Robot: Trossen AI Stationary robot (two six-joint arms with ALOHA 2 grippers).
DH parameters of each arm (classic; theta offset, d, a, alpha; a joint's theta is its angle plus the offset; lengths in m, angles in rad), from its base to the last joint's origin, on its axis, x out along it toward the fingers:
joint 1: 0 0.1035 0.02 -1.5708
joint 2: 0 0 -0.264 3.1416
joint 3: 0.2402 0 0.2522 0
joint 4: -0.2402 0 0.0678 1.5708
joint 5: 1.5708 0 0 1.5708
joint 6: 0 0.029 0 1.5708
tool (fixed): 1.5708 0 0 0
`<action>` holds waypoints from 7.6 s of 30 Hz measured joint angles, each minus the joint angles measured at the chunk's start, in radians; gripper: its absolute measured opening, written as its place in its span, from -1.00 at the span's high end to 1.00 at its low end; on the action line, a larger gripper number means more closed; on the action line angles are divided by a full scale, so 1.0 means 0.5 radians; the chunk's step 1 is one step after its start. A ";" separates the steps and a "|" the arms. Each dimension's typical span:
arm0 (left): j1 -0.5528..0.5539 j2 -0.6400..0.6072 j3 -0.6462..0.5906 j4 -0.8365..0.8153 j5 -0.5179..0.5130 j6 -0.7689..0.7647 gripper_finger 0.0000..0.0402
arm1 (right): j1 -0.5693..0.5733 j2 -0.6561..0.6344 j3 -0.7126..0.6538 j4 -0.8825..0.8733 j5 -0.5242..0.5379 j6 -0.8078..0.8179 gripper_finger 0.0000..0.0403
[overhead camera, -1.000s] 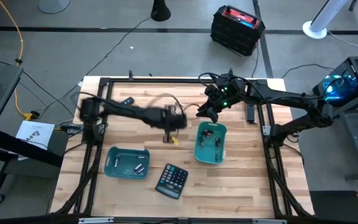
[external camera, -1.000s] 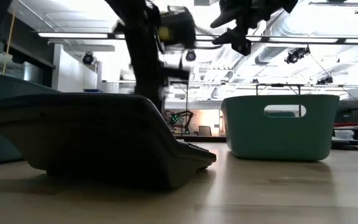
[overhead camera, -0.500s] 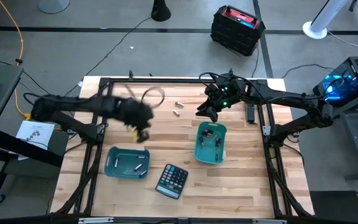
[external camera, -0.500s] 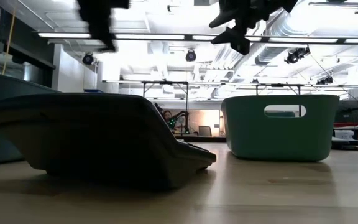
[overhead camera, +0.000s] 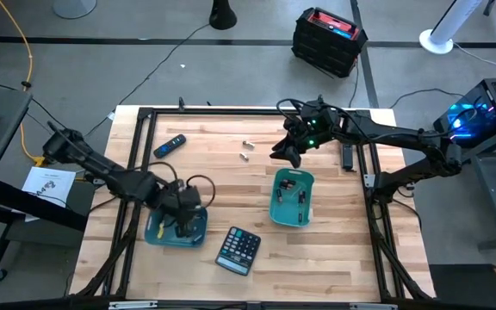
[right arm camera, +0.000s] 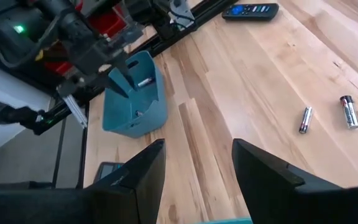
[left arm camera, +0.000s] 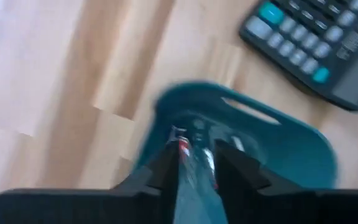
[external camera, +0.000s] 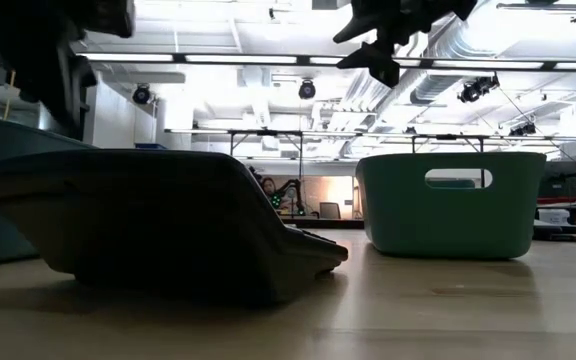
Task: Sort batteries
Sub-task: Put the silver battery into the dark blue bin
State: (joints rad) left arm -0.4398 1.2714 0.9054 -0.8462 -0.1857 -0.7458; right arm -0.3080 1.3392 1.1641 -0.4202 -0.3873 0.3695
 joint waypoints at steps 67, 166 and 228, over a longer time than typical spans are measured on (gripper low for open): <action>0.246 -0.837 0.781 0.766 -0.850 0.670 -0.04 | -0.175 1.902 1.091 -0.662 0.690 -0.630 0.44; 1.472 0.907 0.505 0.803 0.647 1.767 -0.04 | 0.773 -0.764 -0.235 -0.667 1.204 1.059 0.05; 0.030 -0.333 -0.017 0.382 0.261 0.455 0.98 | 1.078 -0.556 -0.475 0.327 1.505 1.002 0.05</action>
State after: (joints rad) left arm -0.4249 1.1047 0.8971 -0.6552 -0.0550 -0.5183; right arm 0.2310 1.0611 0.9264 -0.2569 0.3653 0.8703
